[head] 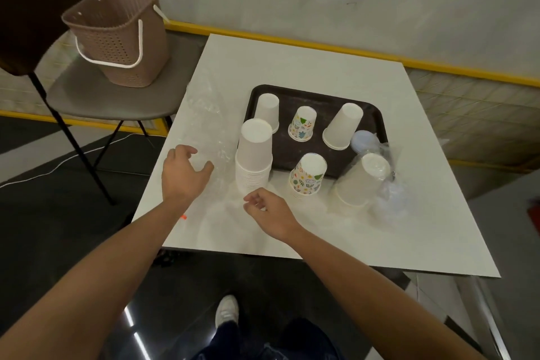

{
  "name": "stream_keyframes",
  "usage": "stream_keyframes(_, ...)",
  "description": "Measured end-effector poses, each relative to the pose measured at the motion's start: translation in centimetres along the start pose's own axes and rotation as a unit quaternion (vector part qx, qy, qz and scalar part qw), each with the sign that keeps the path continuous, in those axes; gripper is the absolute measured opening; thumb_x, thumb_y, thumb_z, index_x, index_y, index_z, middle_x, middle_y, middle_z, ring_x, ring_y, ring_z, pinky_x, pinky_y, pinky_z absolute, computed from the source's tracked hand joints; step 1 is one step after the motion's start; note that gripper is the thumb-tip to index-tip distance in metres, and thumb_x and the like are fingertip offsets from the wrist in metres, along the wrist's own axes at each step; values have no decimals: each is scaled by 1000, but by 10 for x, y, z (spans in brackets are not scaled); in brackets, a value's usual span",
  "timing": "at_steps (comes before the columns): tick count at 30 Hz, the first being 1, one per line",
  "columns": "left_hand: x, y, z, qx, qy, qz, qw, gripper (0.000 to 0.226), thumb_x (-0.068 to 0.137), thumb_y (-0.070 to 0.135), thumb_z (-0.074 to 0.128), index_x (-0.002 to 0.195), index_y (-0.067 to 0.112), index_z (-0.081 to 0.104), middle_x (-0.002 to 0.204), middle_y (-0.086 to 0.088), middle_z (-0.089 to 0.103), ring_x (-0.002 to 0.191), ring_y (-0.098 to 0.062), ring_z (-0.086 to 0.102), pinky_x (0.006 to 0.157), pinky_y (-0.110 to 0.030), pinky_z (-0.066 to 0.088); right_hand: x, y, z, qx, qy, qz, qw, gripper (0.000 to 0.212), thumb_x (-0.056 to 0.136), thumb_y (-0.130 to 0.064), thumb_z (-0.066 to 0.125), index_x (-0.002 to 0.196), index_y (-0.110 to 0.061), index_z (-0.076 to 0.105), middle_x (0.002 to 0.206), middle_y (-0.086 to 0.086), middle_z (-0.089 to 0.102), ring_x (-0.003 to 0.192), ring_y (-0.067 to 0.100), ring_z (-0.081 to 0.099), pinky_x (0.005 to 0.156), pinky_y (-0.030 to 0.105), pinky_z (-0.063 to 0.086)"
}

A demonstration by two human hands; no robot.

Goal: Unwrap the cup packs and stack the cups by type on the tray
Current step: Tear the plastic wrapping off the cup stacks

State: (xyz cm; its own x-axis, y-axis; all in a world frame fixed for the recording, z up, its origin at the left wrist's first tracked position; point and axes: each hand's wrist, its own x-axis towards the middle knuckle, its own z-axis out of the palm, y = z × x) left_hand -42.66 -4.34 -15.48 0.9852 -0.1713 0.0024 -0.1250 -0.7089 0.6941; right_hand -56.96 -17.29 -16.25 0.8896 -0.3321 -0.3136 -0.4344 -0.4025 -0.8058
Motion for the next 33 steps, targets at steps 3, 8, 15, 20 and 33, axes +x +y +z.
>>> stream_keyframes(3, -16, 5, -4, 28, 46, 38, 998, 41, 81, 30, 68, 114, 11, 55, 118, -9, 55, 112, -25, 50, 92, -39, 43, -8, 6, -11, 1, 0, -22, 1000, 23, 91, -25, 57, 111, -13, 61, 104, 0, 61, 93, 12, 54, 86, 26, 44)
stream_keyframes(8, -59, 19, 0, 10, 97, 67, 993, 27, 81, 28, 68, 97, 9, 58, 101, -8, 59, 100, -25, 53, 87, -40, 43, -28, 22, -38, 12, 4, -45, 999, 20, 90, -21, 57, 107, -12, 62, 97, -4, 59, 88, 9, 54, 81, 20, 42)
stream_keyframes(15, -124, 56, 33, -22, 100, 122, 987, 27, 78, 23, 72, 95, 9, 58, 96, -6, 58, 91, -21, 55, 79, -31, 42, -60, 54, -79, 9, 32, -72, 997, 12, 88, -23, 60, 97, -17, 65, 96, -4, 63, 83, 6, 55, 74, 16, 42)
stream_keyframes(20, -157, 96, 62, -56, 62, 167, 982, 30, 75, 24, 74, 98, 12, 58, 98, -1, 59, 89, -15, 54, 75, -24, 39, -80, 66, -125, 5, 79, -117, 990, 8, 85, -18, 64, 93, -14, 66, 87, -3, 64, 74, 5, 55, 69, 13, 44)
stream_keyframes(33, -171, 183, 126, -159, -87, 205, 962, 71, 72, 27, 79, 132, 19, 42, 127, 5, 49, 108, -7, 50, 90, -20, 43, -60, 77, -212, -29, 276, -118, 953, 69, 70, -27, 78, 128, -19, 42, 127, -1, 43, 116, 15, 44, 92, 29, 45)
